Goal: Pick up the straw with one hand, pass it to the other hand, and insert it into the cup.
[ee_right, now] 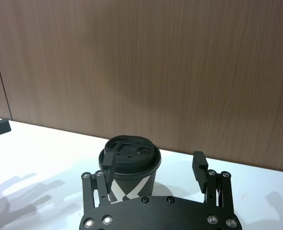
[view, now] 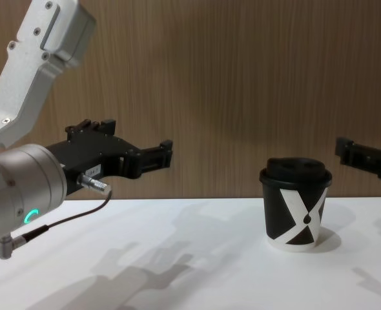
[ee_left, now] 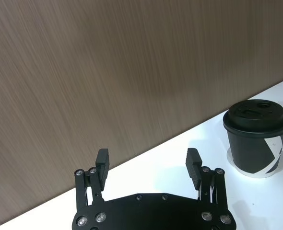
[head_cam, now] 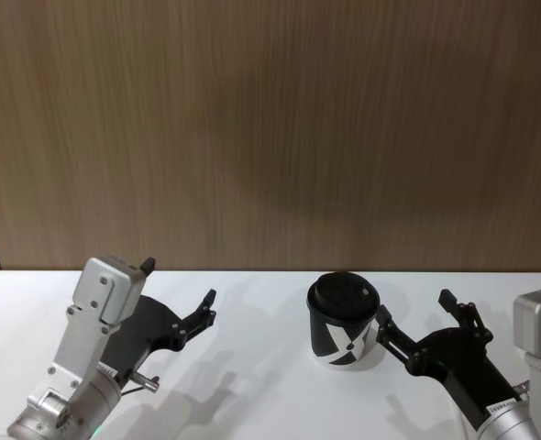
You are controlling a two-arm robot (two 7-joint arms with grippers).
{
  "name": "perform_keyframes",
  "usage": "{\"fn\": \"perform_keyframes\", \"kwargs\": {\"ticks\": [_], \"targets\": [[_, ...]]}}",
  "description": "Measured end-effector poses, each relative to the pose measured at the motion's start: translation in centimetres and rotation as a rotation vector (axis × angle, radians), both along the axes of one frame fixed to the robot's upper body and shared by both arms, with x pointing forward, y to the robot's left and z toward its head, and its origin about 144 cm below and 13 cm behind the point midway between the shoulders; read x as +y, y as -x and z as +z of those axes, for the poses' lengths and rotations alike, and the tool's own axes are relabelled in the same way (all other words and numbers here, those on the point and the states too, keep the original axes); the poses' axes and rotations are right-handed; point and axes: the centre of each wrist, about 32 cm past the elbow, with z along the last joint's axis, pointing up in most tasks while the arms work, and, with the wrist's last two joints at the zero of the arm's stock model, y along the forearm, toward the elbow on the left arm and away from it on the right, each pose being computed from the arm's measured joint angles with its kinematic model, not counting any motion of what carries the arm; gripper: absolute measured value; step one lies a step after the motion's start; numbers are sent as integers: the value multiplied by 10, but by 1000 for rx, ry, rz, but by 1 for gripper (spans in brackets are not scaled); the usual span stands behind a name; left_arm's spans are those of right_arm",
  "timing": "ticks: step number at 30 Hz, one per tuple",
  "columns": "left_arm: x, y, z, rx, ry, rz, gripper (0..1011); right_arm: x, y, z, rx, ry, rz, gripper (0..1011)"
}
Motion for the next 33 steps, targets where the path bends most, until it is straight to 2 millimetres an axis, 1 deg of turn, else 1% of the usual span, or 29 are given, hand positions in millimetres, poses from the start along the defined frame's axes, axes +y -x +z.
{"fn": "perform_keyframes", "kwargs": {"ticks": [33], "targets": [[0,0,0,0,0,0,1003,0,0,0,0,0,0,1001]]}}
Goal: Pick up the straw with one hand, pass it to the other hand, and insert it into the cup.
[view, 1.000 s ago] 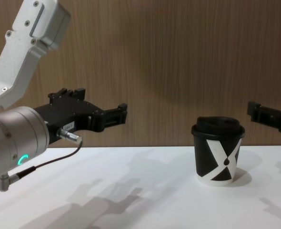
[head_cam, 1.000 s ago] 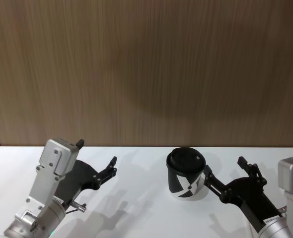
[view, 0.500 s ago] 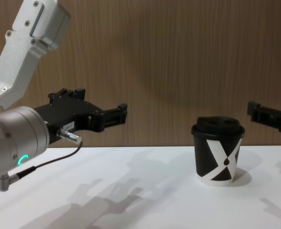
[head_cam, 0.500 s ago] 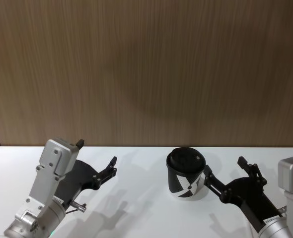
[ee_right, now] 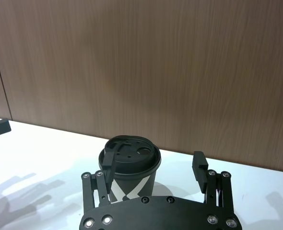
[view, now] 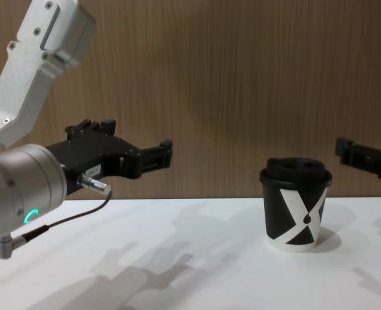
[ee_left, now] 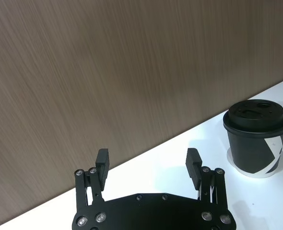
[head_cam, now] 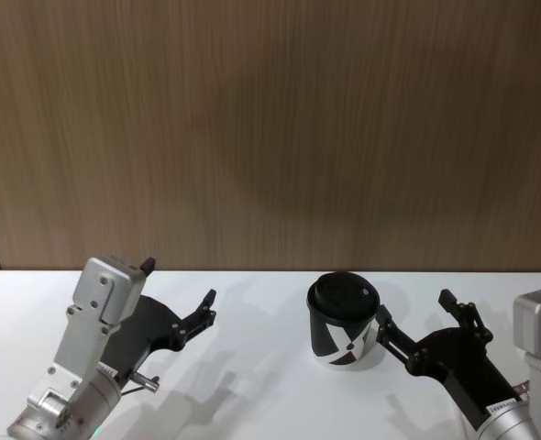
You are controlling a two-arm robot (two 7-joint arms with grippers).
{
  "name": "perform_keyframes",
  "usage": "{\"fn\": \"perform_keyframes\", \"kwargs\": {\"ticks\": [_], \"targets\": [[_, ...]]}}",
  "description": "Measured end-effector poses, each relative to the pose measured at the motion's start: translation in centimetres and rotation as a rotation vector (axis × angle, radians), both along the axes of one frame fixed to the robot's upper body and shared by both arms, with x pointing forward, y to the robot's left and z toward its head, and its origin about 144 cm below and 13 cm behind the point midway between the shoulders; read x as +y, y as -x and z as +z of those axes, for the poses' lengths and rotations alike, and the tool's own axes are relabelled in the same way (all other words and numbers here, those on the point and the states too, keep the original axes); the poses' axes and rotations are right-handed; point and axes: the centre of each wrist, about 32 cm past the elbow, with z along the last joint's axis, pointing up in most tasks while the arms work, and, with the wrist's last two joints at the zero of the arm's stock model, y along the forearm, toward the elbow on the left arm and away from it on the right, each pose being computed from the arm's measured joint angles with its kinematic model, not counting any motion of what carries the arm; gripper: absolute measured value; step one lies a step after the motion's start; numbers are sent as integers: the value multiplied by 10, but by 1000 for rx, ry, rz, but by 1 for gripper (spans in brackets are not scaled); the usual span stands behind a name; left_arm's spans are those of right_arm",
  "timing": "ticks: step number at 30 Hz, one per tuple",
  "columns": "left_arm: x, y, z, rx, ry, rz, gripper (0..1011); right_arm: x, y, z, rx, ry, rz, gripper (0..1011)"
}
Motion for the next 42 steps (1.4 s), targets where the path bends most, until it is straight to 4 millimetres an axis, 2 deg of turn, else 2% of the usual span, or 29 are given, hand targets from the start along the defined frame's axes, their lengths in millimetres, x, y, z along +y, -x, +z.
{"fn": "perform_keyframes", "kwargs": {"ticks": [29,42], "targets": [[0,0,0,0,0,0,1003,0,0,0,3,1,-1,1001],[0,0,0,0,0,0,1003,-7,11,5,76,47,-46,1001]]}}
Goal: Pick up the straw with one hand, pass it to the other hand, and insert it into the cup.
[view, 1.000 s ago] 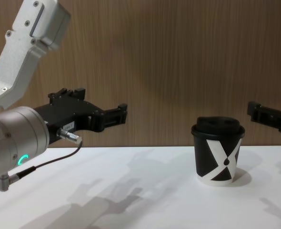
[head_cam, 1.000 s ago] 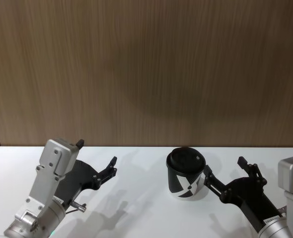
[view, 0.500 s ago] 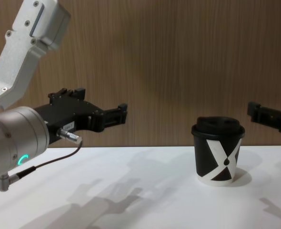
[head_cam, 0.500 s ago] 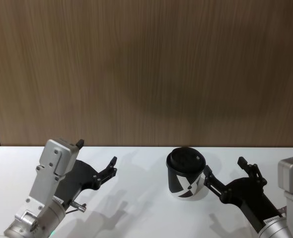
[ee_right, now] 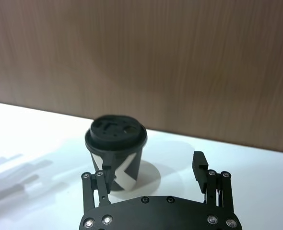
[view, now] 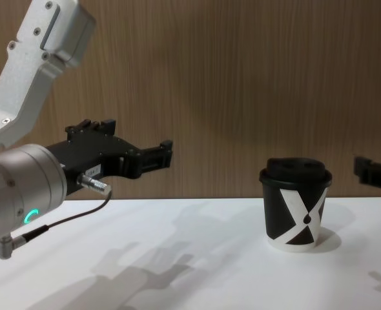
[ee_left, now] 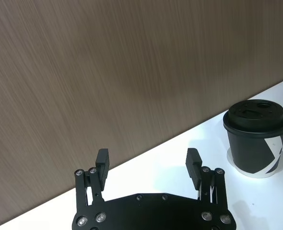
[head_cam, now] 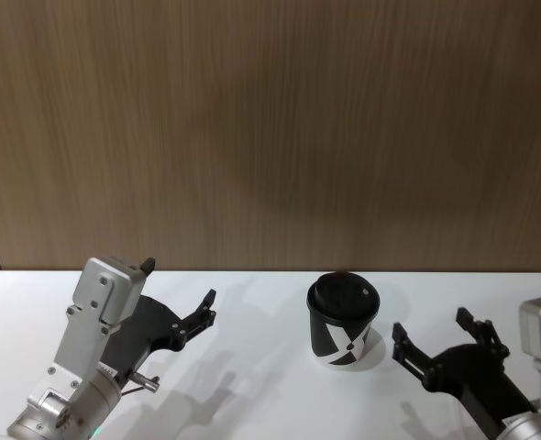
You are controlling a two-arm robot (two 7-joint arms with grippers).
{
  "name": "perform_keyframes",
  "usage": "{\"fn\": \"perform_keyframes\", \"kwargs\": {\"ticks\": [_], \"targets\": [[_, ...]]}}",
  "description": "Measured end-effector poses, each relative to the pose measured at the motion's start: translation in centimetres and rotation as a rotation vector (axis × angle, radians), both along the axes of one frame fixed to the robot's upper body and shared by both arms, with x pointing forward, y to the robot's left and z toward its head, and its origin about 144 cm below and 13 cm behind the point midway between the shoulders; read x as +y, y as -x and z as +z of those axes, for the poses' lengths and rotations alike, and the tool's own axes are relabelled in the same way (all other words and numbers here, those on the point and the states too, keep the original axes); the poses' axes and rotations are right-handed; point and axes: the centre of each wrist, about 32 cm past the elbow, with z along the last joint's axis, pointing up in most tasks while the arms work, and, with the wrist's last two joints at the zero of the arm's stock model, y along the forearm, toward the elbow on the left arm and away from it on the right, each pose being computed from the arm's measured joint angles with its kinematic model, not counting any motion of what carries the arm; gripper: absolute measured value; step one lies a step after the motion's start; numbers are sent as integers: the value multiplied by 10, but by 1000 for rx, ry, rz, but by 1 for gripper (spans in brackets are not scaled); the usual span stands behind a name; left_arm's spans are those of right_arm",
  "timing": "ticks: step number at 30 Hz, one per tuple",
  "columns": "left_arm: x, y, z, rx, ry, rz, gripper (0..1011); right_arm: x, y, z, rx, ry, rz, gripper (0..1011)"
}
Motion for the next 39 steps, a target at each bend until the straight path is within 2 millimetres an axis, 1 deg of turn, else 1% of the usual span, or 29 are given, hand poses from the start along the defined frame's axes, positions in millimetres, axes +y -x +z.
{"fn": "perform_keyframes", "kwargs": {"ticks": [11,20,27,39], "targets": [[0,0,0,0,0,0,1003,-9,14,2,94,4,-27,1001],[0,0,0,0,0,0,1003,-13,30,-2,173,-7,-36,1001],[0,0,0,0,0,0,1003,-15,38,-7,210,-5,-43,1001],[0,0,0,0,0,0,1003,-17,43,-15,246,13,-55,1001]]}}
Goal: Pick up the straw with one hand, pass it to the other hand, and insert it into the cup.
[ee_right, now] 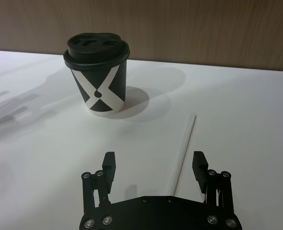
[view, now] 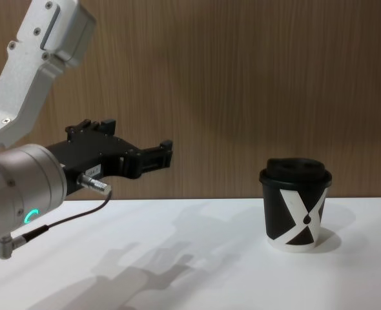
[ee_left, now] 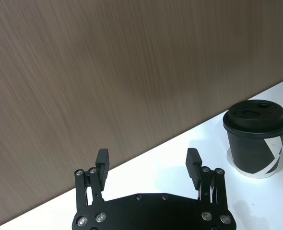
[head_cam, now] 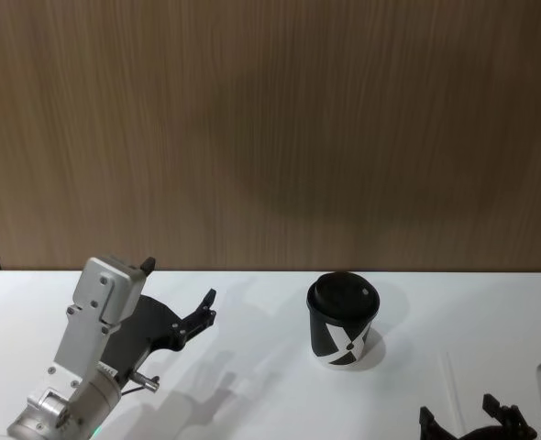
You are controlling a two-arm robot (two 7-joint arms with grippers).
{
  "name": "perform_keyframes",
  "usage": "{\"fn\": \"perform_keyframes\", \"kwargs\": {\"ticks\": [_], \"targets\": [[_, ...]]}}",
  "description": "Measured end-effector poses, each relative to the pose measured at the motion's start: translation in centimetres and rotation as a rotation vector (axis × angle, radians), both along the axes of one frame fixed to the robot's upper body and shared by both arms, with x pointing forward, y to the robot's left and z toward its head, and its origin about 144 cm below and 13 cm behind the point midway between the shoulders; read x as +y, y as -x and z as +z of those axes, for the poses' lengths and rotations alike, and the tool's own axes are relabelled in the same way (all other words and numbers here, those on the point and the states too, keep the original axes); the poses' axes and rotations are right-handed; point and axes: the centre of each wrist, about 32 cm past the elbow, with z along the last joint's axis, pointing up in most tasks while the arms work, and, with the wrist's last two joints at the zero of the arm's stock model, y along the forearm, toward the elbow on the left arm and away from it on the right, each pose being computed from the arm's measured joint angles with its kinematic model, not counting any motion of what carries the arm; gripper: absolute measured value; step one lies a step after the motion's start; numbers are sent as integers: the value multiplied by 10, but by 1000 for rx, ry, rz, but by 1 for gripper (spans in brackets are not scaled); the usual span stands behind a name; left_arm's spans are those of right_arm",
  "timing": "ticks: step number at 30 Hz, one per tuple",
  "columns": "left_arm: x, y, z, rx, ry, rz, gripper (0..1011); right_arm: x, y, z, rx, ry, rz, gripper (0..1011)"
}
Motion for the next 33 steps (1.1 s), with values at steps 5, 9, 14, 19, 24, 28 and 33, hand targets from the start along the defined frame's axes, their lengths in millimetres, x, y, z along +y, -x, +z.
{"fn": "perform_keyframes", "kwargs": {"ticks": [5,9,14,19,24,28,33], "targets": [[0,0,0,0,0,0,1003,-1,1,-5,18,10,0,1001],[0,0,0,0,0,0,1003,-1,2,-8,30,16,0,1001],[0,0,0,0,0,0,1003,-2,3,-11,43,21,1,1001],[0,0,0,0,0,0,1003,-2,4,-14,56,25,1,1001],[0,0,0,0,0,0,1003,-3,3,-16,63,26,3,1001],[0,0,0,0,0,0,1003,-4,3,-17,66,25,4,1001],[0,0,0,0,0,0,1003,-4,2,-18,68,21,6,1001]]}}
